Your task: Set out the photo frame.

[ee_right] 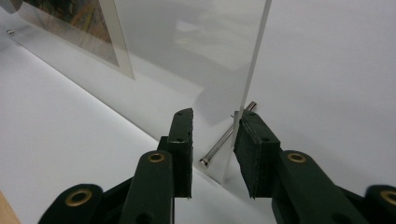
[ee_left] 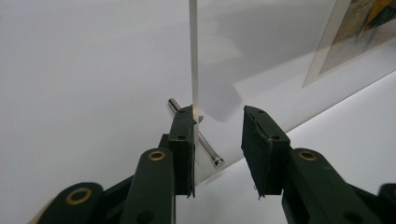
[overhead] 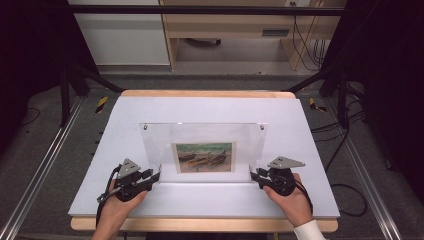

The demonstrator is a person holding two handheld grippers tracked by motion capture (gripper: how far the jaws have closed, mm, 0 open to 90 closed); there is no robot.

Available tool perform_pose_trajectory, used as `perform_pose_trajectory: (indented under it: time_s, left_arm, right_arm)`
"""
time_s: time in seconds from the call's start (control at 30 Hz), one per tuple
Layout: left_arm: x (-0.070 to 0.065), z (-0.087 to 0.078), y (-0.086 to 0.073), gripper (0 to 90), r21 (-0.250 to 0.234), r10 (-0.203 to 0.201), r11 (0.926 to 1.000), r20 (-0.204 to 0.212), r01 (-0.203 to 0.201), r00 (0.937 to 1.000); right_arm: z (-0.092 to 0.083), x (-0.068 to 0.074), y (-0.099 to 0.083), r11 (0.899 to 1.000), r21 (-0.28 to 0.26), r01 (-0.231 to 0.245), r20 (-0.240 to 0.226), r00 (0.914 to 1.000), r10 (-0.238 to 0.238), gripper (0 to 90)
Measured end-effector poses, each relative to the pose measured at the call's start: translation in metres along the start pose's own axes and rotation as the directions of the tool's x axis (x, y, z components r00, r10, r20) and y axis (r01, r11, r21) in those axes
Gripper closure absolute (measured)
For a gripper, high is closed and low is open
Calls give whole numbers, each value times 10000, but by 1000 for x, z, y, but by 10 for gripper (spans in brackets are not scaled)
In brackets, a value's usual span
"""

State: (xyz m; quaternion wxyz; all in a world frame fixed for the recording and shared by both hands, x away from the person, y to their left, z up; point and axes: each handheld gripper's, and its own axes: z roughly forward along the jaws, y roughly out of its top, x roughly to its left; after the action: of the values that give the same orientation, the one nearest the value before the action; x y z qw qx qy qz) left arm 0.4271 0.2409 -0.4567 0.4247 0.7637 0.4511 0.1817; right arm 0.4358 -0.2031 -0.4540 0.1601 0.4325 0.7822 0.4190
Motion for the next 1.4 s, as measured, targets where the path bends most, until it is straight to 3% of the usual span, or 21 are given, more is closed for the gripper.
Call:
perform_pose_trajectory:
  time_s: [0.2, 0.3, 0.4, 0.43, 0.57, 0.7, 0.9, 1.4]
  left_arm:
    - [-2, 0, 1, 614, 73, 52, 10000, -31, -52, 10000]
    - [-5, 0, 1, 535, 137, 210, 9997, -54, -210, 9998]
    - [-8, 0, 2, 423, 7, 377, 9993, 73, -377, 9993]
    - [-10, 0, 4, 370, -85, 495, 9987, 139, -493, 9987]
    - [-11, -1, 5, 253, -211, 706, 9973, 83, -705, 9975]
    - [-10, -5, 6, 187, -423, 824, 9957, 81, -820, 9966]
    - [-4, -10, 7, 84, -778, 1110, 9910, 239, -1088, 9935]
    - [13, -19, 3, 63, -990, 884, 9912, 23, -877, 9961]
  right_arm:
    - [0, 0, 0, 10000, -36, -28, -19, 10000, 28, 675]
    - [0, 1, 0, 9999, -129, -6, -14, 10000, 5, 654]
    - [0, 2, 1, 9998, -219, 23, 58, 10000, -22, 587]
    - [0, 3, 3, 9995, -294, 116, 256, 9996, -108, 486]
    - [-1, 6, 5, 9989, -402, 232, 314, 9993, -220, 340]
    - [-6, 7, 5, 9965, -589, 586, 562, 9969, -553, 242]
    - [-16, 0, 4, 9939, -1007, 458, 795, 9961, -378, 180]
    - [-29, -23, -5, 9923, -1229, 159, 1031, 9947, -32, 121]
